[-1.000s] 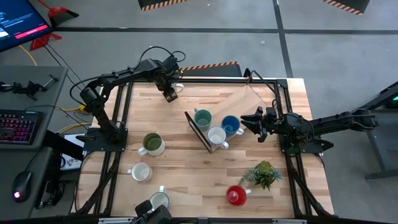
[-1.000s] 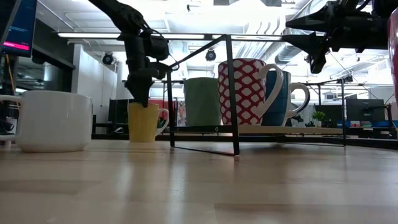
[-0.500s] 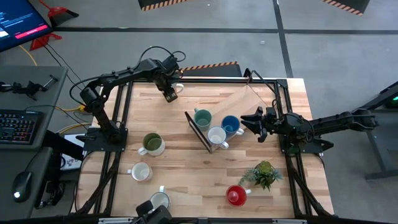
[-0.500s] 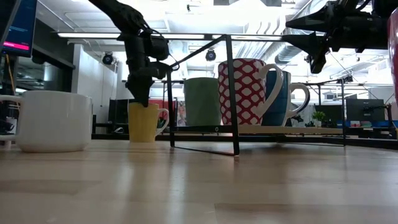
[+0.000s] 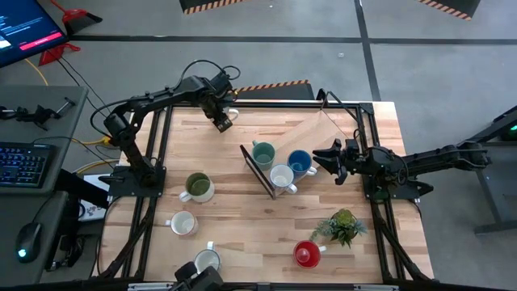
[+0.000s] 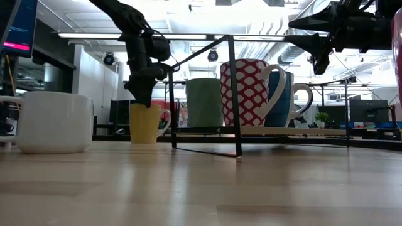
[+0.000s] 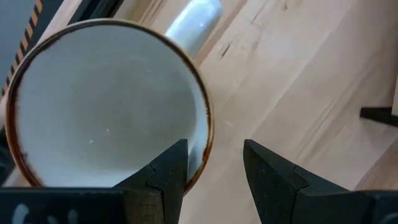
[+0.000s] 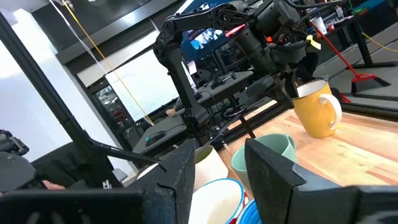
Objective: Place coffee mugs
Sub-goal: Put the yellow mug on the shelf
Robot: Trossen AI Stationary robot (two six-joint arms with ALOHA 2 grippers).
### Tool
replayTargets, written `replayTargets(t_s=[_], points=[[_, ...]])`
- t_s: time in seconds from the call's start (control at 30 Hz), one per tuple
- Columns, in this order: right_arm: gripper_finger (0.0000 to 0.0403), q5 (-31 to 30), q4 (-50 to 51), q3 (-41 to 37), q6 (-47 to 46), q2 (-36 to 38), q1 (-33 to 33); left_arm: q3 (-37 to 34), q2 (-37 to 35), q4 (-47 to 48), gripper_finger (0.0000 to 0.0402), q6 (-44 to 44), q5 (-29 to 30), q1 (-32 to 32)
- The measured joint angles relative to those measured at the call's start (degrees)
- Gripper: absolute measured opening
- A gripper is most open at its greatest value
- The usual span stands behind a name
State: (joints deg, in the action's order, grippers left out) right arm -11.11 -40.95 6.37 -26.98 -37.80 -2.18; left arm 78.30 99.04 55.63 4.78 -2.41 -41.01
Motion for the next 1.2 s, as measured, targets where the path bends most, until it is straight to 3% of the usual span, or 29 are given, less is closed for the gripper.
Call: replayTargets(t_s=[0.6, 1.2], points=[[0.0124, 0.2, 0.0, 0.0, -0.01, 0.0, -0.01, 0.0, 5.15, -0.37, 0.0145, 3.37, 2.01, -0.4], [0.0124, 0.17, 0.02, 0.0, 0.41, 0.0, -0.02, 1.68, 5.25, -1.52, 0.0145, 6.4, 1.61, -0.22]])
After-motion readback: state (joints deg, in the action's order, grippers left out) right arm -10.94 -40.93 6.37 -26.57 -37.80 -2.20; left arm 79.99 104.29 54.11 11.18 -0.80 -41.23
